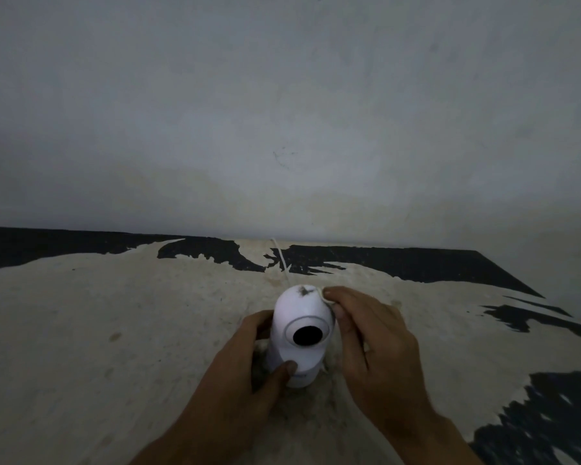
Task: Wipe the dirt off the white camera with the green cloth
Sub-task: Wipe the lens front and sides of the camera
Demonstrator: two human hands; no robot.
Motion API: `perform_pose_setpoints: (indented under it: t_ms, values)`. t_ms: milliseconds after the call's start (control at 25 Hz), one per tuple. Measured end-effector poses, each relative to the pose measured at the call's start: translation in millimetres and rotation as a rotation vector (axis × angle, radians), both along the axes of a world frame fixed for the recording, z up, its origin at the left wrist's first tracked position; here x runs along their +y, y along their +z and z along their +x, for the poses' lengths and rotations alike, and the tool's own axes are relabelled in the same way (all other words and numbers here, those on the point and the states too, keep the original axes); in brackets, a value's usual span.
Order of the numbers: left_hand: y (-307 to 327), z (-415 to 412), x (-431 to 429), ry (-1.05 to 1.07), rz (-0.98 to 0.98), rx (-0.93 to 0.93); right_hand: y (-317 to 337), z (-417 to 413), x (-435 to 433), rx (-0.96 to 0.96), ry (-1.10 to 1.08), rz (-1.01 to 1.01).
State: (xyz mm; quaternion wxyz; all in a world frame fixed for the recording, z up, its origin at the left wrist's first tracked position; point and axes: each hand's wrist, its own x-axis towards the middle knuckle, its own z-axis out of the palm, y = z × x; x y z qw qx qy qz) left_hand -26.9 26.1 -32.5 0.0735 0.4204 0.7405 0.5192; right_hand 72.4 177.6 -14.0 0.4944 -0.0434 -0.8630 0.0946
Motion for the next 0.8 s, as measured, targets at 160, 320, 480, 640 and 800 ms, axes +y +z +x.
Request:
perform_pose_setpoints:
  t_ms: [160, 320, 480, 640, 800]
  values:
    - [-2, -2, 5, 0.052, -0.046, -0.044, -1, -3, -12, -0.06, 0.127, 0.21]
    - [0, 0, 1, 0.005, 0.014, -0.037, -1, -2, 2, -0.035, 0.109, -0.015]
    - [-1, -2, 2, 0.007, 0.012, -0.049, -5, -5, -4, 0.005, 0.071, -0.057]
    - [-4, -3, 6, 0.034, 0.011, -0.062, -1, -6, -9, -0.038, 0.16, 0.11]
    - [-7, -5, 6, 0.04, 0.0, -0.034, 1, -4, -9, -0.05, 0.076, -0.127]
